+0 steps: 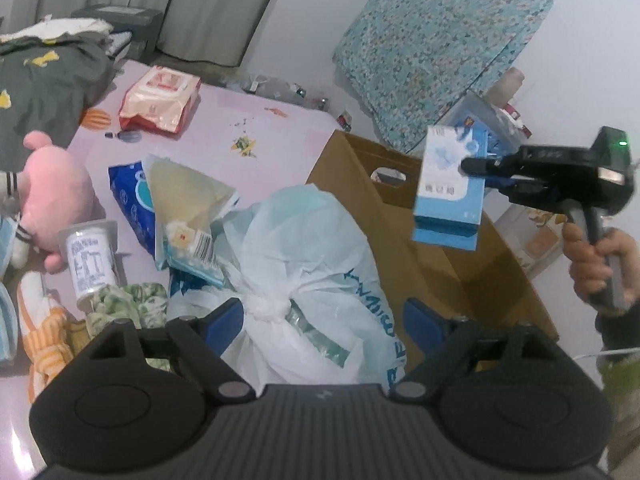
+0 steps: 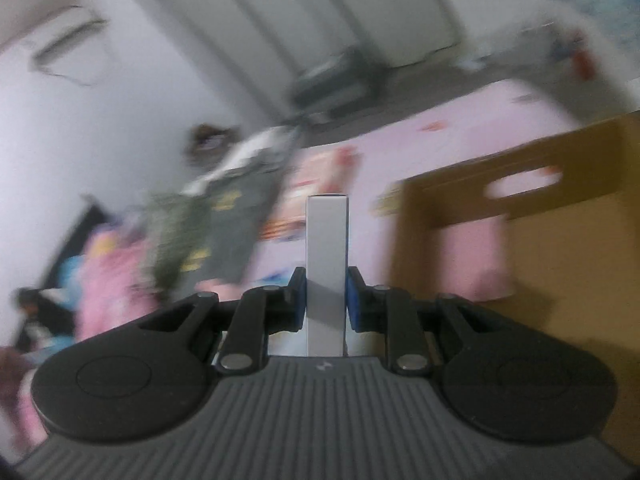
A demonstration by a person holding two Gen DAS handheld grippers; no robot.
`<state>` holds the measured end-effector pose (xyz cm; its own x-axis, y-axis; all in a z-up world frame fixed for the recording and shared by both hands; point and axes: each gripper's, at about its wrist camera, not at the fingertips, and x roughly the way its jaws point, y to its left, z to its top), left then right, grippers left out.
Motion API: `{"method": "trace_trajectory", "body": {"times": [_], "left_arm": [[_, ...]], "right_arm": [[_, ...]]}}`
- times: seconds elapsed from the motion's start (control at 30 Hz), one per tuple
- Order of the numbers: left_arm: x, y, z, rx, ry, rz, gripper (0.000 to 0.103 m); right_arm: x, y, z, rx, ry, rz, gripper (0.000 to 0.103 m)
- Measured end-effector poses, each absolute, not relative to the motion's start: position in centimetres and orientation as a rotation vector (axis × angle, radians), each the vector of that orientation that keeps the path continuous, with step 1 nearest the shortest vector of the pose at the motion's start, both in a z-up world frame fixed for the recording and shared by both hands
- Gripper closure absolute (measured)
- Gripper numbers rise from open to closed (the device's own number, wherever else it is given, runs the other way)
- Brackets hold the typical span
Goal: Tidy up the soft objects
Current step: 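Carry the mask box over the cardboard box with the right gripper, then lower the mask box into the cardboard box and open the right gripper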
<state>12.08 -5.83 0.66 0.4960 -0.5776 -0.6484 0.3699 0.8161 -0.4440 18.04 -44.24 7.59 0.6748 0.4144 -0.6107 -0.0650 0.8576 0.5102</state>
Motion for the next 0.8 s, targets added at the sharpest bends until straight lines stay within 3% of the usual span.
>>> {"method": "trace_trajectory", "body": {"times": [0.3,0.37,0.53,0.8], "left_arm": [[12.7,-5.0,0.2,-0.266,0.902,-0.515,0.015],[13.0,-4.9,0.2,-0.268,0.905,-0.506,0.015],[13.5,-4.9,0.0,-0.26,0.91,-0.5,0.015],[14.4,-4.8,-0.9,-0.258,0.931,-0.491,0.015]], "right_arm": [[26.7,-48.9,0.9,0.315,0.973,0.121,0.084],[28.5,-49.9,-0.5,0.291,0.992,0.099,0.082],[32.1,-50.8,-4.2,0.2,1.04,-0.089,0.06],[31.7,-50.4,-8.0,0.299,1.091,-0.114,0.06]]}}
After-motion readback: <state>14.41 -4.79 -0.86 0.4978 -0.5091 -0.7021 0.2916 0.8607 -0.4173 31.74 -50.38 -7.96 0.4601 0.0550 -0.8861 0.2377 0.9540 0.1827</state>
